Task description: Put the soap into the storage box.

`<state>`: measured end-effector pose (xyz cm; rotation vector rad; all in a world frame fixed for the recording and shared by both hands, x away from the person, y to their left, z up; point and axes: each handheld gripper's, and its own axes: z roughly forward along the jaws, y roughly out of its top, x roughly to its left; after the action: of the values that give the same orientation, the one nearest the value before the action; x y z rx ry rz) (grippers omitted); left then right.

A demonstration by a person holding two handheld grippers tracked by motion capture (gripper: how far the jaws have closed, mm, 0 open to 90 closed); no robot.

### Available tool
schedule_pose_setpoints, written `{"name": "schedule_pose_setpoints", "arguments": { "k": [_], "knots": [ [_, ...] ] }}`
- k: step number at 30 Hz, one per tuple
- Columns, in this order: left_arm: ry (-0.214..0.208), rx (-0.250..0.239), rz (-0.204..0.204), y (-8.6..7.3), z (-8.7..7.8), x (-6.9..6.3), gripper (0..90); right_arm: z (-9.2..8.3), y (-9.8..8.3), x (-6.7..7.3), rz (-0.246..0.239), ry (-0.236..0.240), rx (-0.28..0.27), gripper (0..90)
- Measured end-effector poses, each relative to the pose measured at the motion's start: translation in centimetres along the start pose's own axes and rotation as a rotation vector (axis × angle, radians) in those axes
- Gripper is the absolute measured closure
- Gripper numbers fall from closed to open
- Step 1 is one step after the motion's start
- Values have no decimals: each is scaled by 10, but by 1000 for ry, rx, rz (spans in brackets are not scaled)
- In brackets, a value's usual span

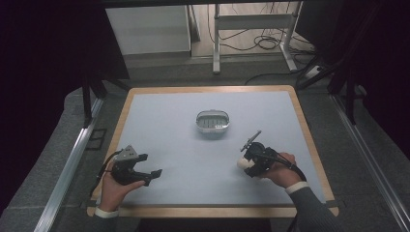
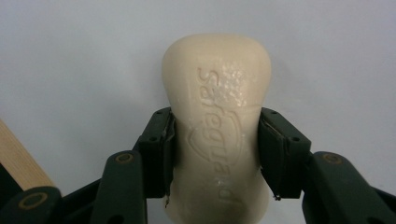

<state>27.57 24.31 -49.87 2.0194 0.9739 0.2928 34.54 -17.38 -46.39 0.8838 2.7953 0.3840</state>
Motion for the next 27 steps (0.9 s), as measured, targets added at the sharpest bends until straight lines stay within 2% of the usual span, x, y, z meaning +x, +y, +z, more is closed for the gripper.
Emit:
{"name": "schedule_pose_setpoints", "arguments": {
  "k": [1, 5, 20, 27],
  "knots": [
    [1, 0, 0, 0, 0, 0, 134, -4, 1, 0, -16, -11, -6, 495],
    [-1, 1, 0, 0, 1, 0, 134, -7, 4, 0, -24, -5, -18, 495],
    [-2, 3, -3, -1, 1, 1, 134, -18, 17, -12, -13, -11, -59, 495],
    [-2, 3, -3, -1, 1, 1, 134, -19, 24, -15, -34, -27, -60, 495]
  ]
}}
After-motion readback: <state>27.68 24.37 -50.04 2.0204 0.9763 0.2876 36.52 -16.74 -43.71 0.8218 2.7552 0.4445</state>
